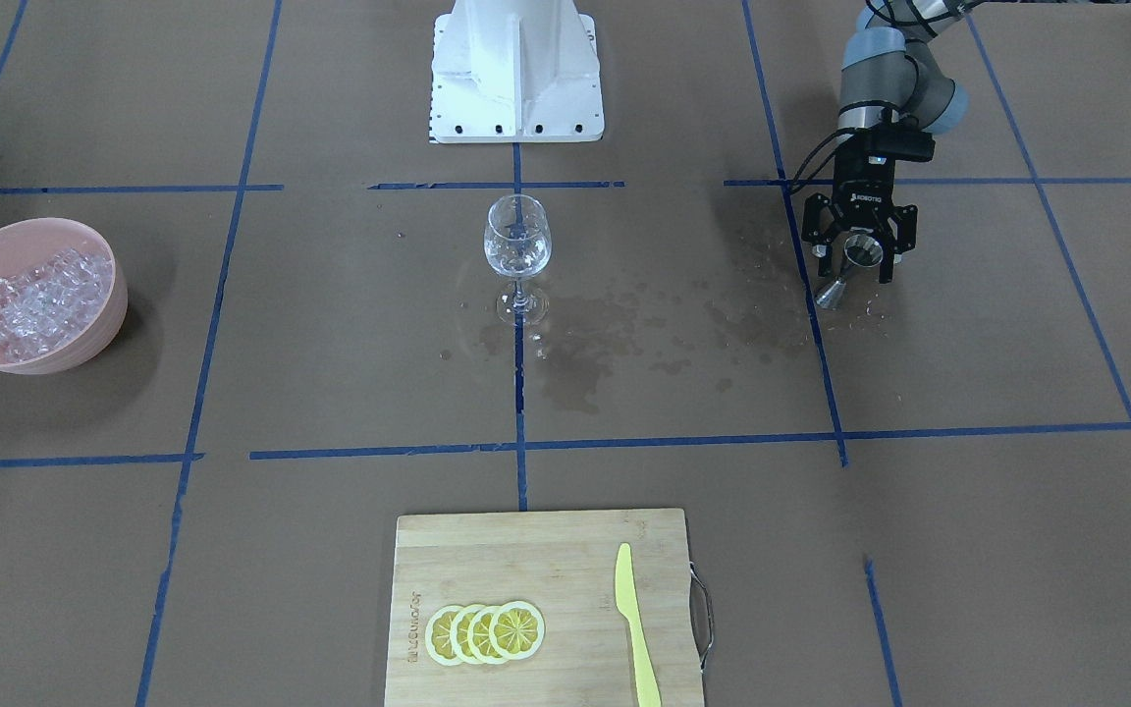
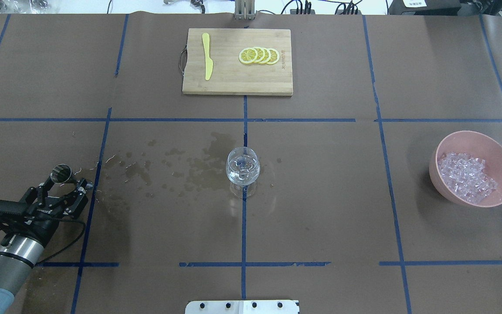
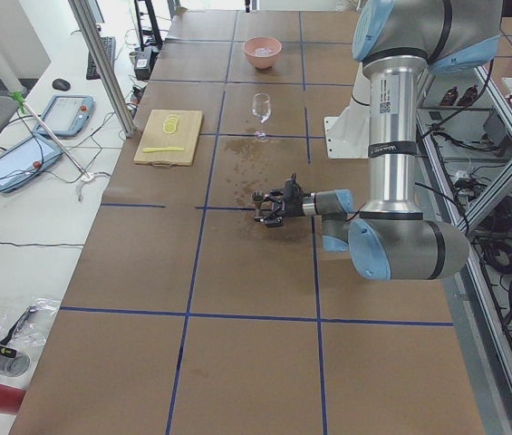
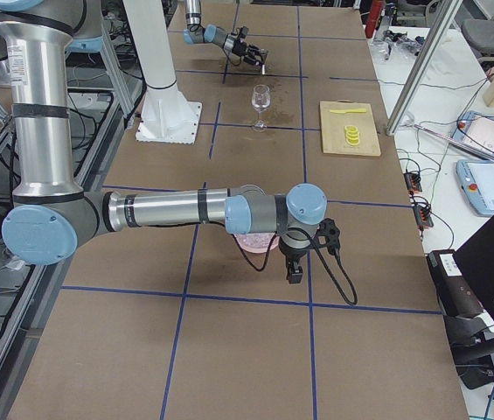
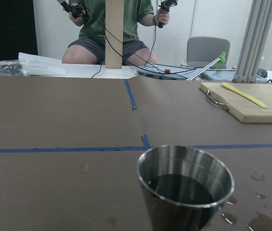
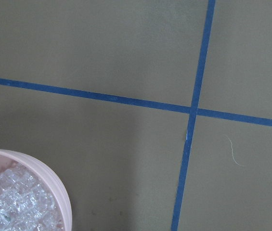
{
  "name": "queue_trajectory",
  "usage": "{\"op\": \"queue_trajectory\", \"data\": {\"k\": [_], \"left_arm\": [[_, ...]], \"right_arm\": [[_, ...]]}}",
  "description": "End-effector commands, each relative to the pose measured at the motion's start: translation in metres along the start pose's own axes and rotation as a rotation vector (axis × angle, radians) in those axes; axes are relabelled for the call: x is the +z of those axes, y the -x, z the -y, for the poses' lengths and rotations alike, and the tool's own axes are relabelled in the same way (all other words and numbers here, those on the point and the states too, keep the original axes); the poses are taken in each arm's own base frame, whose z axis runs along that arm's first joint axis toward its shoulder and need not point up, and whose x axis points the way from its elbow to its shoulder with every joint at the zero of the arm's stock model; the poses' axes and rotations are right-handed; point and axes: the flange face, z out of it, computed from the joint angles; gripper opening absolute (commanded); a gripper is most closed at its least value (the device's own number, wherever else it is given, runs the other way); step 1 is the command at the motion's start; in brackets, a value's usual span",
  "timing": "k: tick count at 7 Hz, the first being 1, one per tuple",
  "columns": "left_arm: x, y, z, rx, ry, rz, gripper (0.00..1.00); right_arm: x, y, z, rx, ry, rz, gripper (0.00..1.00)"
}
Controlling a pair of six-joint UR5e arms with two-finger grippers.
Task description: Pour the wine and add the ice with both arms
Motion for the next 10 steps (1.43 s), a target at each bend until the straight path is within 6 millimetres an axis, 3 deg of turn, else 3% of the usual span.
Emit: {"op": "queue_trajectory", "data": {"k": [1, 6, 7, 10], "left_arm": [[0.001, -0.003, 0.002, 0.044, -0.024, 0.009, 0.82], [0.004, -0.012, -0.005, 0.038, -0.026, 0.006, 0.74], [0.004, -0.013, -0.004, 0.033, -0.027, 0.004, 0.61], [0.005, -0.009, -0.006, 0.042, -0.025, 0.007, 0.0]], "right_arm": [[0.001, -0.001, 0.0, 0.001, 0.001, 0.0, 1.0], [0.002, -0.002, 0.0, 0.005, 0.004, 0.0, 1.0], [0.002, -0.003, -0.001, 0.006, 0.005, 0.0, 1.0], [0.003, -0.003, -0.001, 0.007, 0.006, 0.0, 1.0]]}}
